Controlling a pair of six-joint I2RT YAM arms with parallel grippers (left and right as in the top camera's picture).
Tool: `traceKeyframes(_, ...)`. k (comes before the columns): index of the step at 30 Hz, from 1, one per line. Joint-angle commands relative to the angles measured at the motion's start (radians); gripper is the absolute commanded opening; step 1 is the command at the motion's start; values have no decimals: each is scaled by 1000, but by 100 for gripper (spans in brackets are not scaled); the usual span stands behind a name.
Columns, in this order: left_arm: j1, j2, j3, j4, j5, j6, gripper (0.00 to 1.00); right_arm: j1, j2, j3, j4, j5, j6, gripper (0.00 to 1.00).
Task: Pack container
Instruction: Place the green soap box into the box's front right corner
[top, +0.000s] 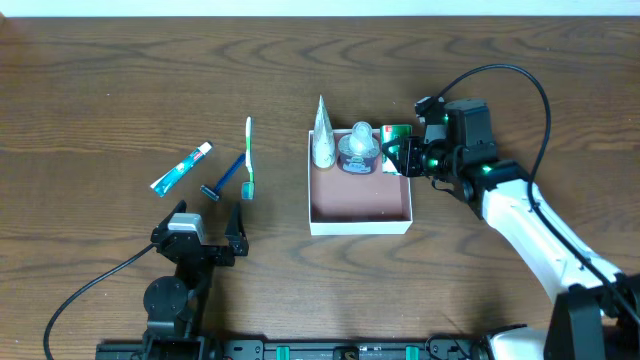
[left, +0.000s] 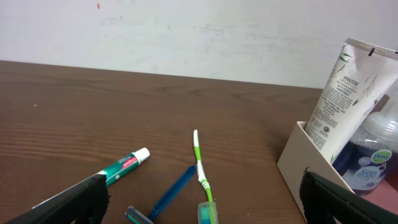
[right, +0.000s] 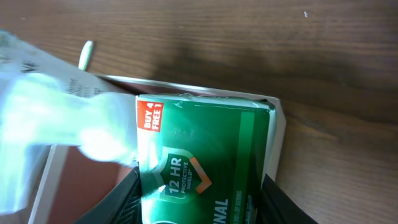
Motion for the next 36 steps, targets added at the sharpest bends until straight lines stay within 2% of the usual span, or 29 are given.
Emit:
traceKeyframes(1, 6, 0, -15, -36, 18, -9, 98, 11, 26, 14, 13, 26, 0, 27)
traceKeyframes(6, 6, 0, -15, -36, 18, -9, 98, 11, 33, 14, 33, 25, 1, 32)
traceKeyframes(7, 6, 0, -15, -36, 18, -9, 98, 11, 33, 14, 37, 25, 1, 37)
traceKeyframes(9, 6, 0, -15, -36, 18, -9, 98, 11, 33, 14, 41, 25, 2, 54)
traceKeyframes(11, 6, 0, -15, -36, 18, -9, 98, 11, 33, 14, 43, 25, 1, 63)
traceKeyframes(15, 6, 0, -15, -36, 18, -9, 98, 11, 33, 14, 43, 25, 1, 72)
traceKeyframes(28, 6, 0, -15, -36, 18, -9, 98, 7, 9, 24, 57, 10, 18, 75)
traceKeyframes(31, 6, 0, -15, -36, 18, -9, 98, -15, -49, 53, -24, 50, 65, 75)
traceKeyframes(36, 6, 0, -15, -36, 18, -9, 98, -127, -178, 118, -210, 144, 71, 85)
